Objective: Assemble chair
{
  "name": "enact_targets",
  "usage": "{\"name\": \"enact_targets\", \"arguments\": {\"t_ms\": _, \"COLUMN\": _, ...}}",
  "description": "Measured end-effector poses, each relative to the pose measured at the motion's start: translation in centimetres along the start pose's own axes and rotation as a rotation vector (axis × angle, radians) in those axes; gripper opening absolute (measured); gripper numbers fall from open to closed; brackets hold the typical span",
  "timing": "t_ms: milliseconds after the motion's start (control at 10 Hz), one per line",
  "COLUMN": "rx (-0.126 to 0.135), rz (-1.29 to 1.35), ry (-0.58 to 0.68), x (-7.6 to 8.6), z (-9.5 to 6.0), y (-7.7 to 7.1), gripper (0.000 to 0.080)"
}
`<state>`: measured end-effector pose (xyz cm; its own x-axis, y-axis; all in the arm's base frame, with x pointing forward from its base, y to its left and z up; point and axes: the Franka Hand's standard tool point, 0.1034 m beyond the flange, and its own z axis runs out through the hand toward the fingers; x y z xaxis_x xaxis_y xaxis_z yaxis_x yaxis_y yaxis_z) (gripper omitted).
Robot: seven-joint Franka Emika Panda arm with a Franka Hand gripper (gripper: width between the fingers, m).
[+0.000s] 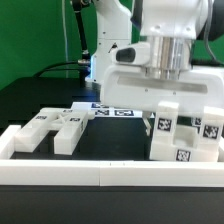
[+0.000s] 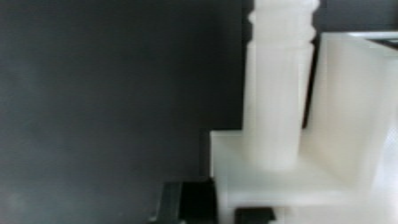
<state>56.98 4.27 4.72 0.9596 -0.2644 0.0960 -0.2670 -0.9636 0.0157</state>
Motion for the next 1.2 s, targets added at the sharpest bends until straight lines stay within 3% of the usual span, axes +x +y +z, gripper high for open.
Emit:
{"name": "enact_targets", "arguments": {"t_ms": 400, "rx": 0.022, "rz": -0.012, "ry": -0.040, "x": 0.9, "z": -4.3, "y": 1.1, "gripper": 0.0035}}
{"name": "enact_targets", "arguments": {"t_ms": 700, "rx": 0.008, "rz": -0.013, "ry": -0.104, "x": 0.1, "z": -3.7, "y": 1.4, "gripper": 0.0035}}
{"name": "enact_targets", "arguments": {"t_ms": 900, "rx": -0.013, "rz": -0.047, "ry": -0.287, "x": -0.2, "z": -4.0, "y": 2.5, "gripper": 0.0035}}
{"name": "enact_targets", "arguments": {"t_ms": 1200, "rx": -0.044, "rz": -0.059, "ry": -0.494, "x": -0.9, "z": -4.1, "y": 2.7, "gripper": 0.0035}}
